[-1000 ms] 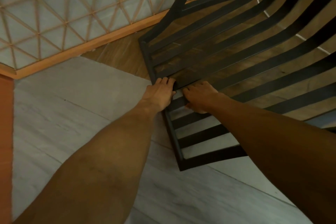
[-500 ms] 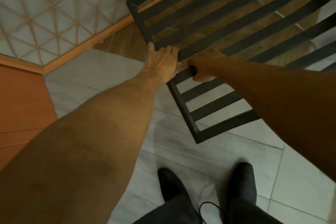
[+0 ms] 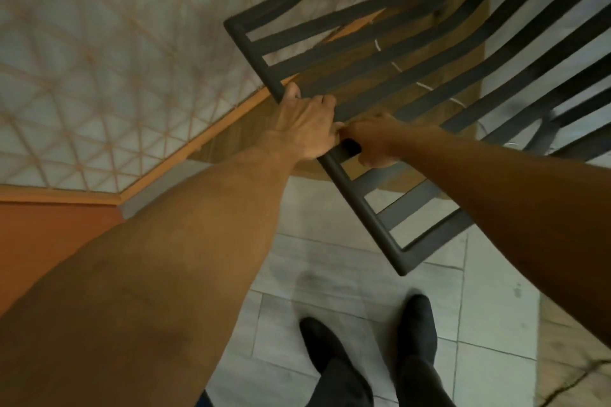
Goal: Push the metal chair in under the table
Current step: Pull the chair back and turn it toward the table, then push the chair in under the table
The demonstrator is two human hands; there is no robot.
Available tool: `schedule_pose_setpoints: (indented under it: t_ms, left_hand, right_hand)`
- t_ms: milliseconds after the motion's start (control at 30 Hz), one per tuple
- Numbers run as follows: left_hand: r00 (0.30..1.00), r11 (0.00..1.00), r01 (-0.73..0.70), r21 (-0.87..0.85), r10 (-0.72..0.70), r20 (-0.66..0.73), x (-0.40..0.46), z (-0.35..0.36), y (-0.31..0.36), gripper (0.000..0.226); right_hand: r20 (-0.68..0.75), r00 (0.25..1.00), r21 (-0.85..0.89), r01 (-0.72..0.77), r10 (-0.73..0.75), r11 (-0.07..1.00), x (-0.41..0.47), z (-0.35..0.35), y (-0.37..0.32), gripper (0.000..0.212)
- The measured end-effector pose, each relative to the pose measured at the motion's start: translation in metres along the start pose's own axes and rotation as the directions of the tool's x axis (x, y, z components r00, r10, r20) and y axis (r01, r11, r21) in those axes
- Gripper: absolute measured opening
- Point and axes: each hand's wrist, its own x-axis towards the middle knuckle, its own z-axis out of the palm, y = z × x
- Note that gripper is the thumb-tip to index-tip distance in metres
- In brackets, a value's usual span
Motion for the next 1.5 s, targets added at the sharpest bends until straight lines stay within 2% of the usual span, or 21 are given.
schedule_pose_setpoints:
  t_ms: [200, 300, 433, 567, 667, 700, 767, 833, 900, 1000, 1033, 1100, 1200, 1267, 1400, 1500]
  left_hand:
    - [0.993, 0.998, -0.054, 0.037, 0.057, -0.102, 0.044, -0.088, 0.013, 0.044]
    - [0.979, 0.997, -0.072, 0.007, 0.072, -0.188, 0.061, -0.127, 0.025, 0.046]
    - [0.972, 0.992, -0.104, -0.067, 0.087, -0.22, 0.088, -0.176, 0.04, 0.053]
    - [0.939, 0.953, -0.189, -0.238, 0.105, -0.327, 0.116, -0.218, 0.051, 0.06]
    - [0.925, 0.942, -0.225, -0.25, 0.126, -0.359, 0.138, -0.246, 0.065, 0.056]
    - [0.925, 0.942, -0.23, -0.244, 0.134, -0.356, 0.146, -0.256, 0.07, 0.056]
    - [0.929, 0.944, -0.237, -0.228, 0.152, -0.338, 0.156, -0.265, 0.074, 0.055]
    - [0.926, 0.944, -0.26, -0.205, 0.183, -0.33, 0.17, -0.274, 0.078, 0.055]
    - [0.922, 0.942, -0.273, -0.194, 0.199, -0.331, 0.183, -0.281, 0.08, 0.056]
    - [0.91, 0.928, -0.295, -0.228, 0.199, -0.364, 0.204, -0.291, 0.085, 0.06]
    - [0.902, 0.923, -0.299, -0.242, 0.191, -0.387, 0.209, -0.294, 0.087, 0.061]
    - [0.883, 0.908, -0.331, -0.256, 0.202, -0.425, 0.227, -0.304, 0.094, 0.061]
    - [0.865, 0.886, -0.392, -0.247, 0.263, -0.428, 0.254, -0.323, 0.107, 0.057]
    - [0.831, 0.851, -0.477, -0.221, 0.355, -0.428, 0.274, -0.34, 0.113, 0.05]
    - [0.772, 0.798, -0.573, -0.185, 0.451, -0.448, 0.302, -0.363, 0.123, 0.042]
    - [0.772, 0.793, -0.584, -0.174, 0.477, -0.421, 0.32, -0.376, 0.128, 0.037]
  right_hand:
    - [0.012, 0.993, 0.076, -0.114, 0.114, 0.991, -0.051, -0.079, 0.026, 0.02]
    - [0.028, 0.985, 0.204, -0.171, 0.169, 0.964, -0.074, -0.112, 0.041, 0.023]
    - [-0.006, 0.977, 0.395, -0.193, 0.213, 0.898, -0.106, -0.15, 0.061, 0.028]
    - [-0.103, 0.961, 0.602, -0.146, 0.257, 0.785, -0.136, -0.183, 0.084, 0.027]
    - [-0.204, 0.938, 0.755, -0.031, 0.279, 0.655, -0.157, -0.208, 0.099, 0.021]
    - [-0.203, 0.94, 0.792, -0.007, 0.275, 0.611, -0.163, -0.215, 0.104, 0.022]
    - [-0.113, 0.955, 0.857, -0.045, 0.273, 0.514, -0.168, -0.221, 0.111, 0.024]
    - [-0.057, 0.958, 0.882, -0.084, 0.283, 0.463, -0.173, -0.23, 0.121, 0.033]
    - [-0.069, 0.96, 0.859, -0.08, 0.27, 0.505, -0.174, -0.237, 0.131, 0.033]
    - [-0.127, 0.941, 0.704, -0.137, 0.314, 0.696, -0.172, -0.242, 0.145, 0.029]
    - [-0.14, 0.926, 0.655, -0.18, 0.351, 0.734, -0.171, -0.244, 0.15, 0.033]
    - [-0.166, 0.884, 0.624, -0.25, 0.438, 0.741, -0.174, -0.254, 0.161, 0.036]
    - [-0.185, 0.804, 0.655, -0.328, 0.565, 0.68, -0.187, -0.273, 0.182, 0.04]
    - [-0.233, 0.699, 0.667, -0.391, 0.676, 0.634, -0.196, -0.288, 0.196, 0.047]
    - [-0.315, 0.537, 0.623, -0.505, 0.783, 0.597, -0.204, -0.301, 0.216, 0.032]
    - [-0.377, 0.45, 0.55, -0.594, 0.81, 0.586, -0.206, -0.308, 0.225, 0.021]
